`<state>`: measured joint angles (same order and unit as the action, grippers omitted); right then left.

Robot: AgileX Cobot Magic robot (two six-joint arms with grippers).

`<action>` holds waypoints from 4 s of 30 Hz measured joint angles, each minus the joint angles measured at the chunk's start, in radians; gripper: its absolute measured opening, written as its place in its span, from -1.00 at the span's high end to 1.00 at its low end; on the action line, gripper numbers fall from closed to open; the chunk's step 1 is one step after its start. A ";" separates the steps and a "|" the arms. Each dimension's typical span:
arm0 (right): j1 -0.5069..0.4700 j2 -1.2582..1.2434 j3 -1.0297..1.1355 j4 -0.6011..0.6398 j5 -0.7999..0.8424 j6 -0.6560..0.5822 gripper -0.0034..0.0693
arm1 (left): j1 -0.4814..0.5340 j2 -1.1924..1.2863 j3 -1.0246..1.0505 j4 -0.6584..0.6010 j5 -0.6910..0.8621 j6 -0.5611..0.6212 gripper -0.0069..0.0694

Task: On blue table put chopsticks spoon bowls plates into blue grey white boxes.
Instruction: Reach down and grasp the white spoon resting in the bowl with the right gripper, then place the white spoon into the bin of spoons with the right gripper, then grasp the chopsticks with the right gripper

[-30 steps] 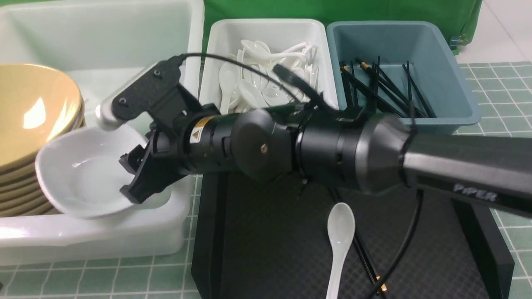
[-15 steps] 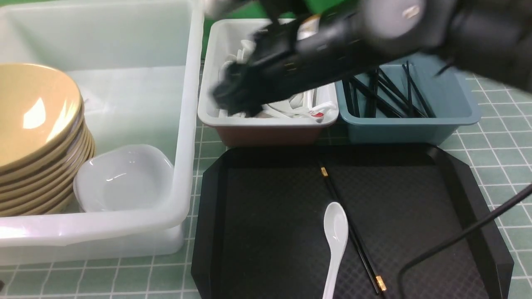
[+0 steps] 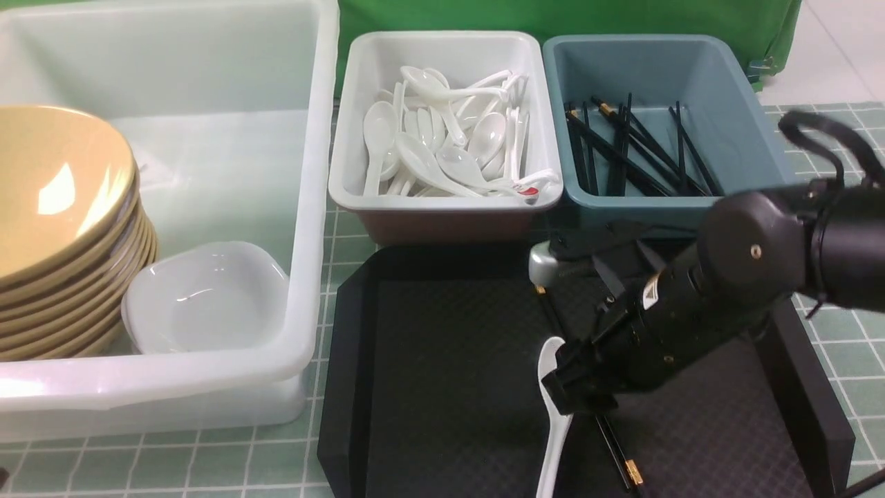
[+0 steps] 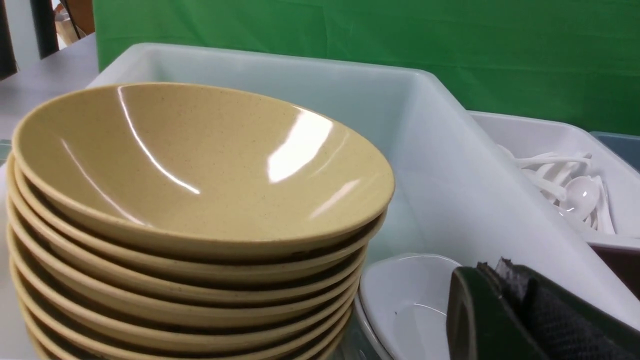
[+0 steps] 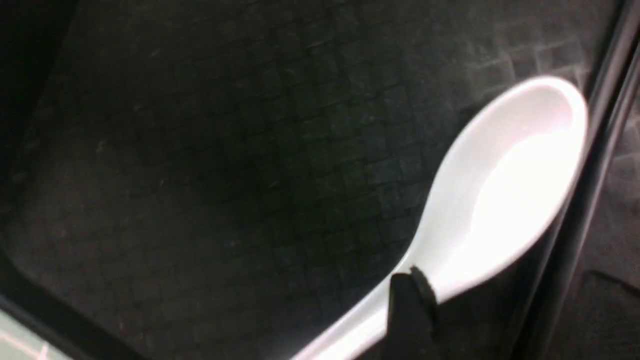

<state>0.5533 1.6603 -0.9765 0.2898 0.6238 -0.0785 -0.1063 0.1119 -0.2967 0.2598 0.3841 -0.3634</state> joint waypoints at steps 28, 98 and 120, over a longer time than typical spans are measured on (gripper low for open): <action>0.057 0.029 -0.314 0.110 -0.325 -0.278 0.73 | 0.000 0.000 0.033 0.072 -0.094 0.000 0.81; 0.061 -0.004 -0.164 -0.243 0.235 -0.075 0.29 | 0.000 0.000 0.035 0.080 -0.114 0.000 0.81; 0.098 -0.088 -0.172 -0.147 0.083 -0.200 0.69 | 0.000 0.000 0.036 0.080 -0.114 0.000 0.81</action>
<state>0.6510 1.5720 -1.1490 0.1428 0.7069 -0.2782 -0.1063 0.1119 -0.2604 0.3397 0.2701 -0.3636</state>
